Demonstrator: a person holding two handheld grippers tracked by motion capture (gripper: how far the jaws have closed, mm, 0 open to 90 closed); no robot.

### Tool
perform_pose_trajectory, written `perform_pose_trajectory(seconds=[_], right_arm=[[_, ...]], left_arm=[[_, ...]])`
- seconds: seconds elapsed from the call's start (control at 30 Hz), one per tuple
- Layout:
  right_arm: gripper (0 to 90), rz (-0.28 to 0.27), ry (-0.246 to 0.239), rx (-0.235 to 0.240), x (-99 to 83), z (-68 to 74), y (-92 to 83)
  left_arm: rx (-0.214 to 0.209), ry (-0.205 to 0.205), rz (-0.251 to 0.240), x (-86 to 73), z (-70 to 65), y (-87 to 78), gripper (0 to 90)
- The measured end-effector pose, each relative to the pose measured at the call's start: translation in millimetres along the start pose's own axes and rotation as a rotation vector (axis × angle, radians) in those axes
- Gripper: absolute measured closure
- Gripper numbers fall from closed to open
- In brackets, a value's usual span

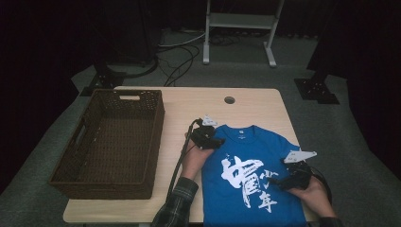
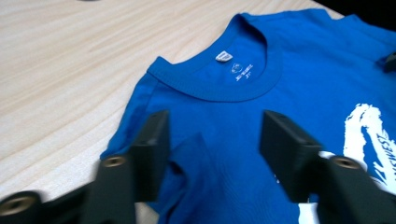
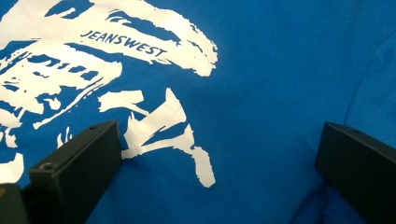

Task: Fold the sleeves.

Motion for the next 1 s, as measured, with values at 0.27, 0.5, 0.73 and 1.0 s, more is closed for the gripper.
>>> perform_pose_trajectory(seconds=[0.27,0.5,0.73,1.0], right_arm=[[0.0,0.0,0.0,0.0,0.0,0.0,0.0],[0.0,0.0,0.0,0.0,0.0,0.0,0.0],[0.0,0.0,0.0,0.0,0.0,0.0,0.0],[0.0,0.0,0.0,0.0,0.0,0.0,0.0]], left_arm=[[-0.003,-0.01,-0.011,-5.1,0.3,-10.3,11.2],[0.02,-0.027,-0.028,-16.1,3.1,-21.2,1.0],[0.031,-0.021,-0.02,-29.0,-0.4,-27.7,0.0],[0.048,-0.026,0.016,-52.3,-3.8,-33.4,0.0]])
Point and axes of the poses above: each handheld gripper's, and its own axes: y roughly forward along the jaws, x roughly out of its top, z roughly to its left, the point moved 9 cm from there along y, roughly forward along the jaws, and after that the axes turned 6 degrees about -y, right-handed, at the moved point
